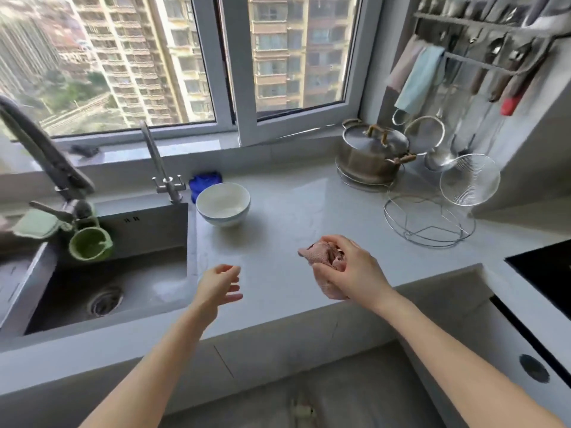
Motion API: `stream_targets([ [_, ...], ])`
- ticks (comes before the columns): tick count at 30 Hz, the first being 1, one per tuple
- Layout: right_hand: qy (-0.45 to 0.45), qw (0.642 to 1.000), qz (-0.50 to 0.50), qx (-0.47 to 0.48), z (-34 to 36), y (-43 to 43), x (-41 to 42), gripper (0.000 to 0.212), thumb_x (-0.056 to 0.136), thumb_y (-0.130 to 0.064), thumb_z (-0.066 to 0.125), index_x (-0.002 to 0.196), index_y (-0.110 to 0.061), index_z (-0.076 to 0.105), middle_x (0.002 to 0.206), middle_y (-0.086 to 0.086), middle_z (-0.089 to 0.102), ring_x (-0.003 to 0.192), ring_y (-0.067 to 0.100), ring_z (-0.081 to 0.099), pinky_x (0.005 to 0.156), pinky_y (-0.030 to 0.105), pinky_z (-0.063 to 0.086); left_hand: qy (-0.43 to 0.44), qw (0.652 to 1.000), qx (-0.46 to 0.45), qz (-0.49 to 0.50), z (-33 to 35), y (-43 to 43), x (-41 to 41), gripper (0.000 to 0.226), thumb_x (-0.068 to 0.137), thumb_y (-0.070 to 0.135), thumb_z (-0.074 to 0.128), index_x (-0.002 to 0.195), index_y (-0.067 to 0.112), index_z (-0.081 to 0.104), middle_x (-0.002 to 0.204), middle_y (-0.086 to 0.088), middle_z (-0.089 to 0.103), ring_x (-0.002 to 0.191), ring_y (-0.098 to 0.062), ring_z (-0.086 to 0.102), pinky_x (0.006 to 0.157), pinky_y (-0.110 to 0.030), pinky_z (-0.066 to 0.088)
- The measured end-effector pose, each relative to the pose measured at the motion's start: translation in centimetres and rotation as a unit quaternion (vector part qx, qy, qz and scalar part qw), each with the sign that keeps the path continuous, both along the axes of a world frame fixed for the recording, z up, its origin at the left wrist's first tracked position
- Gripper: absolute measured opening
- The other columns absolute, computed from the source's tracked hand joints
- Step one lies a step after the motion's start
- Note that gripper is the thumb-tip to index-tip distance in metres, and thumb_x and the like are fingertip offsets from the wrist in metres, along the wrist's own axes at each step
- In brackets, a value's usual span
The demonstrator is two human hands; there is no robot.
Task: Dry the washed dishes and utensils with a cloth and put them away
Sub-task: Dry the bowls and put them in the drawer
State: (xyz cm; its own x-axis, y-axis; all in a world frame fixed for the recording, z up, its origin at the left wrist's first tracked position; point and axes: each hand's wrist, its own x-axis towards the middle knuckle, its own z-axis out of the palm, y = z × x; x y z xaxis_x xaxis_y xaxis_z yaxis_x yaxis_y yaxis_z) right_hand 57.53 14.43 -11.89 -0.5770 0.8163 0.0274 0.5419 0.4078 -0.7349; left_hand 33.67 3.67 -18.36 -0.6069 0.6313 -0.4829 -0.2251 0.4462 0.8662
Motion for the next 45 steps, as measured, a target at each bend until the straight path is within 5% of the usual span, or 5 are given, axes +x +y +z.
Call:
stream_targets([
  [11, 0.007, 0.995, 0.076, -0.057, -2.0, 14.6, -18.0, 0.047, 0.081, -0.036, 0.07, 0.125, -0.03, 0.055, 0.116, -0.012, 0.062, 0.095, 0.007, 0.062, 0.088, 0.029, 0.049, -0.262, 0.941, 0.035, 0.212, -2.9, 13.4, -14.4, 0.052, 0.092, 0.015, 0.055, 0.139, 0.009, 0.033, 0.132, -0.031, 0.04, 0.113, -0.044, 0.051, 0.094, -0.048, 0.048],
  [24, -0.026, 0.995, 0.045, -0.088, -4.8, 18.3, -25.9, 0.042, 0.082, -0.029, 0.072, 0.121, -0.025, 0.058, 0.116, -0.011, 0.065, 0.103, 0.01, 0.061, 0.089, 0.029, 0.048, -0.285, 0.943, -0.01, 0.17, -6.0, 15.0, -20.1, 0.044, 0.073, -0.016, 0.026, 0.105, -0.004, 0.053, 0.098, -0.02, 0.06, 0.079, -0.04, 0.061, 0.048, -0.043, 0.057],
  [32, 0.072, 0.987, 0.141, 0.017, -2.6, 8.5, -33.5, 0.045, 0.082, -0.044, 0.061, 0.124, -0.029, 0.058, 0.13, -0.007, 0.056, 0.114, 0.001, 0.052, 0.096, 0.021, 0.042, -0.273, 0.96, -0.002, 0.062, -3.0, 4.6, -26.0, 0.052, 0.048, 0.009, 0.046, 0.097, 0.007, 0.063, 0.079, -0.01, 0.072, 0.077, -0.032, 0.066, 0.065, -0.038, 0.053],
  [36, -0.23, 0.874, 0.371, 0.211, -5.4, 1.7, -39.8, 0.059, 0.094, -0.048, 0.046, 0.148, -0.035, 0.029, 0.16, 0.016, 0.002, 0.145, 0.044, 0.0, 0.114, 0.057, -0.013, -0.21, 0.974, 0.071, 0.04, -2.3, 0.1, -28.8, 0.037, 0.08, 0.04, 0.055, 0.104, 0.015, 0.07, 0.097, -0.007, 0.074, 0.09, -0.024, 0.071, 0.089, -0.043, 0.05],
  [45, -0.253, 0.745, 0.512, 0.345, -6.1, -4.6, -45.4, 0.05, 0.101, -0.044, 0.021, 0.15, -0.037, 0.019, 0.159, 0.008, 0.019, 0.145, 0.035, 0.014, 0.116, 0.057, 0.004, -0.184, 0.975, 0.114, 0.049, -0.7, -6.0, -33.6, 0.059, 0.077, 0.056, 0.057, 0.113, 0.011, 0.068, 0.12, -0.023, 0.063, 0.119, -0.04, 0.054, 0.107, -0.055, 0.036],
])
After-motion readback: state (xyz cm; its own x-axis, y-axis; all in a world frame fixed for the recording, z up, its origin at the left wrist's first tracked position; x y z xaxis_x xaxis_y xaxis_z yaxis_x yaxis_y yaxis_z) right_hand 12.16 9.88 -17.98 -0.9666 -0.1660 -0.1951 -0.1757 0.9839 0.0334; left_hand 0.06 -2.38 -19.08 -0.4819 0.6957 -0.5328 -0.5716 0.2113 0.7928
